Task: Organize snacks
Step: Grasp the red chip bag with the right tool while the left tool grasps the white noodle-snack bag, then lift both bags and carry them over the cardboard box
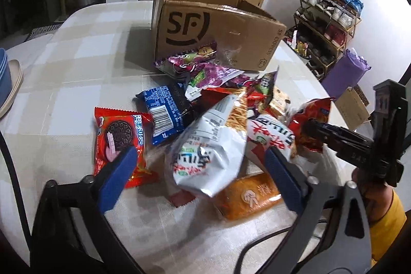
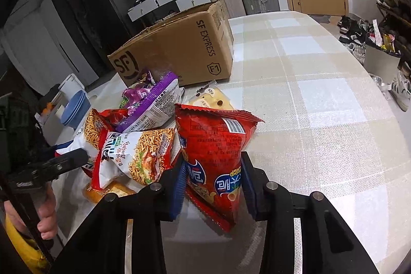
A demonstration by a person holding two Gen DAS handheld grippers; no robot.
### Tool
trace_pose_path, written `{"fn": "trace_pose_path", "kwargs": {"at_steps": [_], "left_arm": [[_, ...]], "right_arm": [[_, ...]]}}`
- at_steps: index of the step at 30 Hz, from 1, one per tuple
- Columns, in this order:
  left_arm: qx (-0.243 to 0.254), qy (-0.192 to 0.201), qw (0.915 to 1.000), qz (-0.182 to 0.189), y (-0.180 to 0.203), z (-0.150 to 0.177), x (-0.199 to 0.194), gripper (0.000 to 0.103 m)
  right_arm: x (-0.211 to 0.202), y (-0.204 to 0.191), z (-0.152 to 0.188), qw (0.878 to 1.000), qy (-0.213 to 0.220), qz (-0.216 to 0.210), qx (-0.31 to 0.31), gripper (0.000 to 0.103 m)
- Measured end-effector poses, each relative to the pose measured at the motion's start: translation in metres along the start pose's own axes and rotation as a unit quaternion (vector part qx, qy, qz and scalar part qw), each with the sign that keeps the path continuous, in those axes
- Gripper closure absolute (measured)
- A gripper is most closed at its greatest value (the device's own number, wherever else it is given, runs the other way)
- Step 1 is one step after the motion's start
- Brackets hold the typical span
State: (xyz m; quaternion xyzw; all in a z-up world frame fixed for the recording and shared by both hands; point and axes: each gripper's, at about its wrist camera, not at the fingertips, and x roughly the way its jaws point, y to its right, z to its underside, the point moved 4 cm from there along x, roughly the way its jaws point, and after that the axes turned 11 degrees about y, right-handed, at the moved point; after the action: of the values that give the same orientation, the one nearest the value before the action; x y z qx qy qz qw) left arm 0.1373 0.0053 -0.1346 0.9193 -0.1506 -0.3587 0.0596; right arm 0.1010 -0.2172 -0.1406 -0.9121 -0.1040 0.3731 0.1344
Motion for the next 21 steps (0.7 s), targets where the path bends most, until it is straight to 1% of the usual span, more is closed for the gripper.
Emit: {"fn": "trace_pose_path", "kwargs": {"at_steps": [1, 2, 3, 5, 9, 10, 11, 13, 14, 17, 21], "left_arm": [[-0.001, -0.003, 1.0000, 0.000, -0.001, 0.000, 0.001, 0.025], [-0.001, -0.008, 1.0000, 0.002, -0.002, 0.001, 0.006, 0.035], [-0.001, -0.014, 0.9999, 0.004, -0.003, 0.001, 0.010, 0.039], [-0.006, -0.023, 0.9996, 0.014, -0.004, 0.004, 0.016, 0.049], [-0.012, -0.016, 0.9994, 0.027, -0.007, 0.006, 0.021, 0.054], [-0.014, -0.013, 0.9992, 0.035, -0.007, 0.007, 0.020, 0.059], [-0.015, -0.005, 0.9989, 0.044, -0.007, 0.007, 0.019, 0.060], [-0.002, 0.000, 0.9994, 0.034, -0.007, 0.008, 0.019, 0.061], [-0.001, 0.000, 0.9994, 0.036, -0.007, 0.008, 0.020, 0.061], [-0.020, 0.006, 0.9992, 0.035, -0.012, 0.006, 0.018, 0.063], [-0.017, 0.019, 0.9993, 0.025, -0.011, 0.006, 0.008, 0.063]], "right_arm": [[0.000, 0.000, 0.001, 1.000, 0.000, 0.003, -0.002, 0.064], [0.000, 0.000, 0.002, 1.000, 0.001, 0.005, -0.005, 0.064], [0.000, 0.000, 0.002, 1.000, 0.001, 0.006, -0.007, 0.064], [0.001, 0.000, 0.003, 1.000, -0.001, 0.006, -0.007, 0.064], [0.001, 0.001, 0.004, 1.000, 0.000, 0.002, -0.002, 0.064], [0.002, 0.002, 0.004, 1.000, -0.001, 0.002, -0.002, 0.064], [0.002, 0.002, 0.005, 1.000, -0.001, 0.001, -0.002, 0.064], [0.001, 0.002, 0.005, 1.000, 0.000, 0.001, 0.000, 0.064], [0.001, 0.002, 0.005, 1.000, -0.001, 0.001, 0.001, 0.064], [0.000, 0.003, 0.003, 1.000, 0.001, -0.001, 0.007, 0.064], [-0.007, 0.001, -0.001, 1.000, 0.010, 0.001, 0.007, 0.064]]}}
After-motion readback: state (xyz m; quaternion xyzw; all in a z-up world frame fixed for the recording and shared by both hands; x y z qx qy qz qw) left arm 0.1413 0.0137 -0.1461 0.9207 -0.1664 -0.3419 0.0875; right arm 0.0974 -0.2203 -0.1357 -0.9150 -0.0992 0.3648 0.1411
